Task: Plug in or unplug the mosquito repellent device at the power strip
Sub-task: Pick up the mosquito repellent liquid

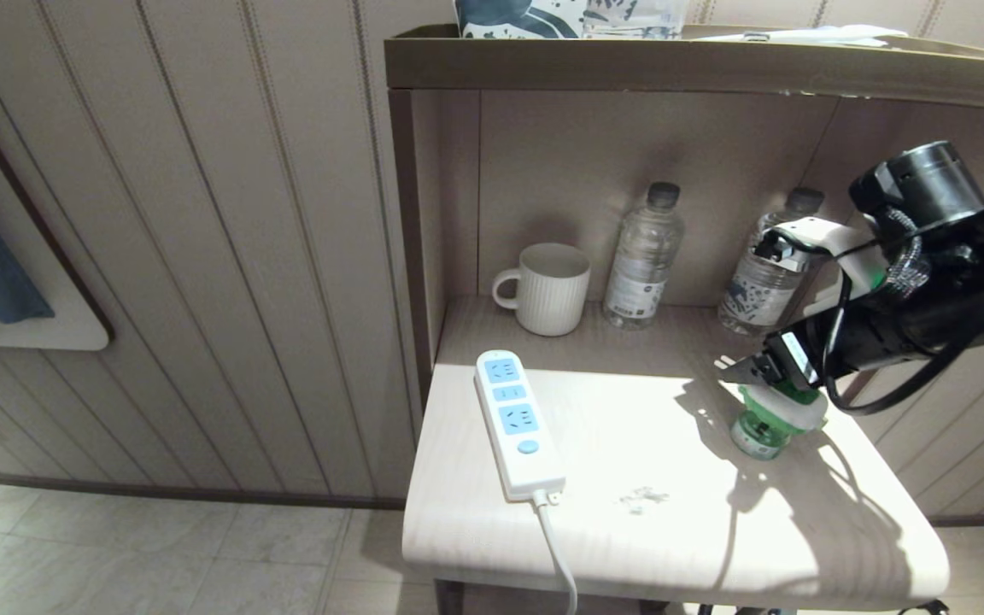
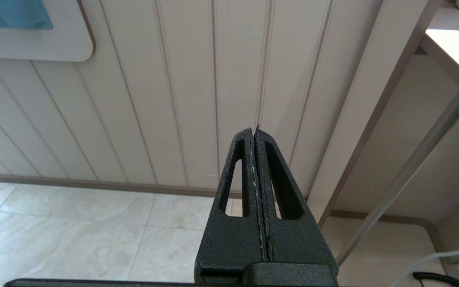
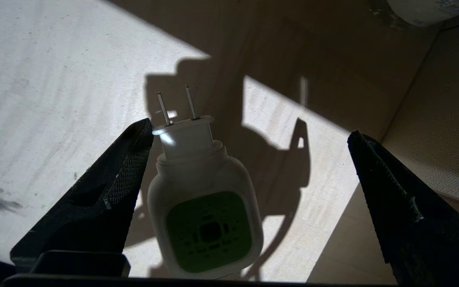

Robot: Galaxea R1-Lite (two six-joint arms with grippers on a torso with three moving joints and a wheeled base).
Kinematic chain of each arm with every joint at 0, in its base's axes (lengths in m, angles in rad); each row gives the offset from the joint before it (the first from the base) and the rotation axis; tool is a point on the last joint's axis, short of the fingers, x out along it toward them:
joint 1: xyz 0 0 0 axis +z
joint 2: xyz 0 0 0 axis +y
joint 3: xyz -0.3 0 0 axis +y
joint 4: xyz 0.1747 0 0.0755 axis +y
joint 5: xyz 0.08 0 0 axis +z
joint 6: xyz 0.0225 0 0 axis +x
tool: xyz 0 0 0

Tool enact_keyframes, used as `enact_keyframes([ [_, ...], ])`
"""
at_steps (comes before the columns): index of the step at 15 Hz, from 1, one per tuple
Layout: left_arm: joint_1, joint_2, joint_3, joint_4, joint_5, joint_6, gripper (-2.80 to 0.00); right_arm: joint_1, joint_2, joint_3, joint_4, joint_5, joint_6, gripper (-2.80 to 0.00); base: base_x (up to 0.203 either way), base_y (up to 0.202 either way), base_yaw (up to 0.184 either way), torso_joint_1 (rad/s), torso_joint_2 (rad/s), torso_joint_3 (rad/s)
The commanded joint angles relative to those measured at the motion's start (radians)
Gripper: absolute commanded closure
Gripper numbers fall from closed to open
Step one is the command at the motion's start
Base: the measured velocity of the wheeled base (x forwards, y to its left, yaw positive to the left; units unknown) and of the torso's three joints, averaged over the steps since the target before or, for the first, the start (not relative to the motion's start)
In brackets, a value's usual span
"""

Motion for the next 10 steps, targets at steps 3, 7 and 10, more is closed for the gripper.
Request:
enact_keyframes([
  [3, 0.0, 0.0, 0.0, -0.001, 0.0, 0.0, 0.0, 0.001, 0.021, 0.005, -0.052, -0.018, -0.003, -2.8, 0.0, 0.0, 0.0, 0.0, 0.0, 0.0],
  [7, 0.0, 0.0, 0.0, -0.001, 0.0, 0.0, 0.0, 0.001, 0.021, -0.002, -0.054, -0.023, 0.001, -2.8, 0.0, 0.0, 0.0, 0.0, 0.0, 0.0],
  [10, 0.0, 0.0, 0.0, -0.001, 0.0, 0.0, 0.0, 0.001, 0.026, -0.007, -0.063, -0.069, 0.001, -2.8, 0.0, 0.0, 0.0, 0.0, 0.0, 0.0],
])
